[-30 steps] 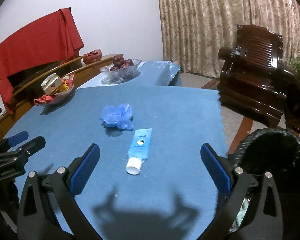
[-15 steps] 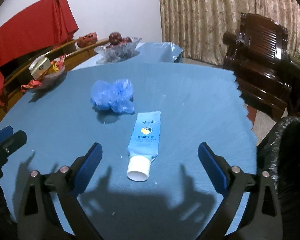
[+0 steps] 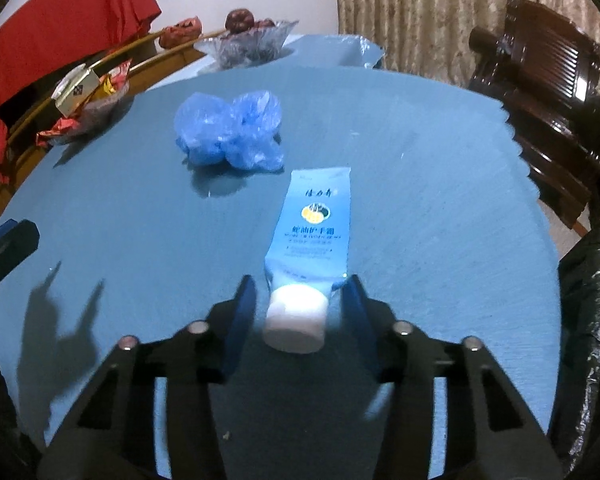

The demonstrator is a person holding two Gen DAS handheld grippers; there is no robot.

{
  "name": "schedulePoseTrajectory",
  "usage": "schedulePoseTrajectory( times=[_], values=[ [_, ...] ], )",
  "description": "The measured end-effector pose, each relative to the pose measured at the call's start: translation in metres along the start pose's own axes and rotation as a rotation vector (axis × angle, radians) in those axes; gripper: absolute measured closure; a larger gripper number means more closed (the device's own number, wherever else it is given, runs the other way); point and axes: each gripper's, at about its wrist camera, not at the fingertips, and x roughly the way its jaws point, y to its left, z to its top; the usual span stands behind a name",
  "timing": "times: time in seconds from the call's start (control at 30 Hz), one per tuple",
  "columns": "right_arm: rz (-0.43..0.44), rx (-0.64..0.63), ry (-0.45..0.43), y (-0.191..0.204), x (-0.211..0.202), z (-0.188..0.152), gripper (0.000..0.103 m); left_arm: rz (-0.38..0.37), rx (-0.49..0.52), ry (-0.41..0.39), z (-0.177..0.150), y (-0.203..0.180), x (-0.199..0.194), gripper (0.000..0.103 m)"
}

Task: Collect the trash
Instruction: 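Return to the table and grasp the blue-white tube with the right tool, then grasp the blue plastic bag with the left tool while the right tool holds the tube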

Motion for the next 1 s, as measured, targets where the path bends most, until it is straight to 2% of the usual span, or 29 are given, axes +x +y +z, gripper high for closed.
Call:
schedulePoseTrajectory(
  times=[0.3, 0.5, 0.7, 0.83, 1.0],
  values=[
    [0.01, -0.003, -0.005, -0.003, -0.004, 0.0, 0.074, -0.008, 0.0, 0.004, 0.001, -0.004, 0.003, 0.009],
    [0.002, 0.025, -0.046, -0.014, -0.014, 0.007, 0.074, -0.026, 0.007, -0.001, 0.008, -0.014, 0.007, 0.009],
    [-0.027, 0.049, -0.101, -0.035, -0.023, 0.029, 0.074, -0.055, 0.017, -0.023, 0.026, -0.029, 0.022, 0.009],
    [-0.046, 0.069, -0.119, -0.05, -0.018, 0.043, 0.074, -0.079, 0.041, -0.032, 0.041, -0.047, 0.043, 0.012],
    [-0.056, 0.089, -0.13, -0.064, -0.01, 0.054, 0.074, -0.089, 0.058, -0.005, 0.052, -0.065, 0.078, 0.015]
  ],
)
